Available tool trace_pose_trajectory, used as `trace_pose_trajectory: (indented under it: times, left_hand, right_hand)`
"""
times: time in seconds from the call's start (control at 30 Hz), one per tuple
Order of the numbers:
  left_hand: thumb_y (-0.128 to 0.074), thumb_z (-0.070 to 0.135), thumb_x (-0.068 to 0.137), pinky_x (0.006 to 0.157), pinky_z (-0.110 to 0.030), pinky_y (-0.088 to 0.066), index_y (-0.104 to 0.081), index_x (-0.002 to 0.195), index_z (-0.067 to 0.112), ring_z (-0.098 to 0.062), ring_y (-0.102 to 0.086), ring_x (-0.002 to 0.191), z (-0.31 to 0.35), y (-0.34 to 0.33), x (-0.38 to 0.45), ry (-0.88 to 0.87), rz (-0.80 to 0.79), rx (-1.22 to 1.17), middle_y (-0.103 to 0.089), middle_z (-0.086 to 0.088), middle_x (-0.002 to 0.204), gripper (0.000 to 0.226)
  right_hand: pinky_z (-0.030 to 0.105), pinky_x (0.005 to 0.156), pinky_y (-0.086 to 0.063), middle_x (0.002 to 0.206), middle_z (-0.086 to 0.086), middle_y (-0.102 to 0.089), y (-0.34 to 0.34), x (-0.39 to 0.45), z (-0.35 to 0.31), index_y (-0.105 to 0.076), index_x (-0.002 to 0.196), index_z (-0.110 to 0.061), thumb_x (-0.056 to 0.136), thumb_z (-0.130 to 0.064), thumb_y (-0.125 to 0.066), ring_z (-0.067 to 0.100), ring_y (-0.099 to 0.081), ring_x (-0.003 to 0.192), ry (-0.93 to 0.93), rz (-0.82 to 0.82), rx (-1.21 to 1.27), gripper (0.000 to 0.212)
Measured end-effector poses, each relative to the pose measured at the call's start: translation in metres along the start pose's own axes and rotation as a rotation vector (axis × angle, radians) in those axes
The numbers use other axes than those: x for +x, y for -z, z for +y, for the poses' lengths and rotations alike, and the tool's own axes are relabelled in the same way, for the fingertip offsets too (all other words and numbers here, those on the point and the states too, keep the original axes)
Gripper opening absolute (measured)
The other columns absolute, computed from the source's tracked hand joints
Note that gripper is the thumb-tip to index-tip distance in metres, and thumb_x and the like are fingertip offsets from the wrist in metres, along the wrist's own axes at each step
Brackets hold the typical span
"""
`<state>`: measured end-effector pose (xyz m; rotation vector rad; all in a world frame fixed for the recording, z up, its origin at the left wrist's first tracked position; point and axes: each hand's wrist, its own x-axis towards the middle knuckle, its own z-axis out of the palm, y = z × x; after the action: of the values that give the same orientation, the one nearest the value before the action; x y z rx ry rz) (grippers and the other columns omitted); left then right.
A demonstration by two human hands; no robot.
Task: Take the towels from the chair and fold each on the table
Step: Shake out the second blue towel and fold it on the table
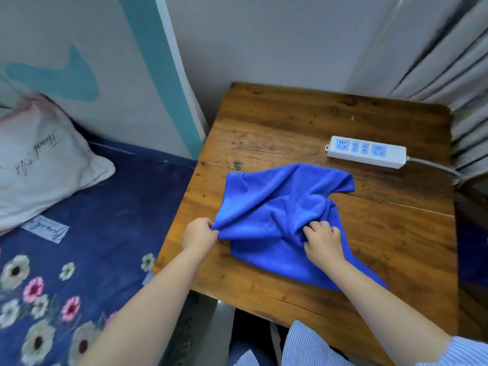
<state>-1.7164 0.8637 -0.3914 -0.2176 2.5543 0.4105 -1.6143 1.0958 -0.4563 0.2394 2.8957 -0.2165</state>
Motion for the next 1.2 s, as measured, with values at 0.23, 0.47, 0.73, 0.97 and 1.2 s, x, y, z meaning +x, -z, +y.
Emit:
trace_pose_trajectory:
  times: [0.23, 0.47, 0.73, 0.97, 1.2]
  left_hand:
    - [-0.059, 0.018, 0.087, 0.062, -0.026, -0.033, -0.036, 0.059, 0.02, -0.024, -0.047, 0.078, -0.002, 0.006, 0.004, -0.012, 0.006, 0.005, -0.053, -0.004, 0.081, 0.036]
    - [-0.06, 0.013, 0.084, 0.046, -0.024, -0.026, -0.033, 0.059, 0.019, -0.022, -0.044, 0.068, 0.005, 0.012, 0.005, -0.07, -0.059, -0.002, -0.043, 0.003, 0.059, 0.037]
    - [-0.051, 0.012, 0.088, 0.048, -0.025, -0.028, -0.041, 0.056, 0.015, -0.024, -0.045, 0.072, -0.001, 0.006, 0.016, -0.04, -0.173, 0.001, -0.043, 0.001, 0.058, 0.034]
    - [-0.049, 0.017, 0.091, 0.056, -0.027, -0.031, -0.039, 0.057, 0.016, -0.024, -0.049, 0.076, -0.01, -0.006, 0.024, -0.041, -0.298, -0.018, -0.043, -0.002, 0.059, 0.036]
    - [-0.051, 0.012, 0.09, 0.052, -0.027, -0.029, -0.038, 0.057, 0.018, -0.023, -0.045, 0.074, -0.01, -0.006, 0.023, -0.07, -0.281, 0.068, -0.042, 0.002, 0.059, 0.036]
  right_hand:
    - [0.027, 0.042, -0.04, 0.034, 0.002, -0.047, -0.002, -0.026, 0.009, -0.051, 0.035, -0.014, 0.013, -0.001, -0.084, 0.023, -0.05, 0.036, -0.109, 0.032, -0.032, 0.041]
    - [0.04, 0.059, -0.049, 0.064, 0.016, -0.061, 0.007, -0.026, 0.013, -0.066, 0.059, -0.001, 0.052, -0.002, -0.078, 0.037, -0.061, 0.067, -0.24, -0.092, 0.165, 0.014]
    - [0.03, 0.054, -0.016, 0.046, 0.002, -0.048, -0.011, -0.062, 0.0, -0.049, 0.043, -0.015, 0.057, -0.006, -0.03, 0.024, -0.037, 0.058, 0.114, 0.233, -0.167, 0.025]
    - [0.036, 0.045, -0.048, 0.051, 0.013, -0.062, -0.026, -0.071, -0.006, -0.064, 0.056, -0.004, 0.07, 0.001, -0.055, 0.033, -0.062, 0.051, -0.407, 0.04, 0.117, 0.018]
    - [0.035, 0.08, -0.043, 0.105, 0.015, -0.066, -0.008, -0.045, -0.023, -0.066, 0.08, -0.011, 0.092, -0.02, -0.047, 0.033, -0.057, 0.104, -0.55, -0.178, 0.277, 0.025]
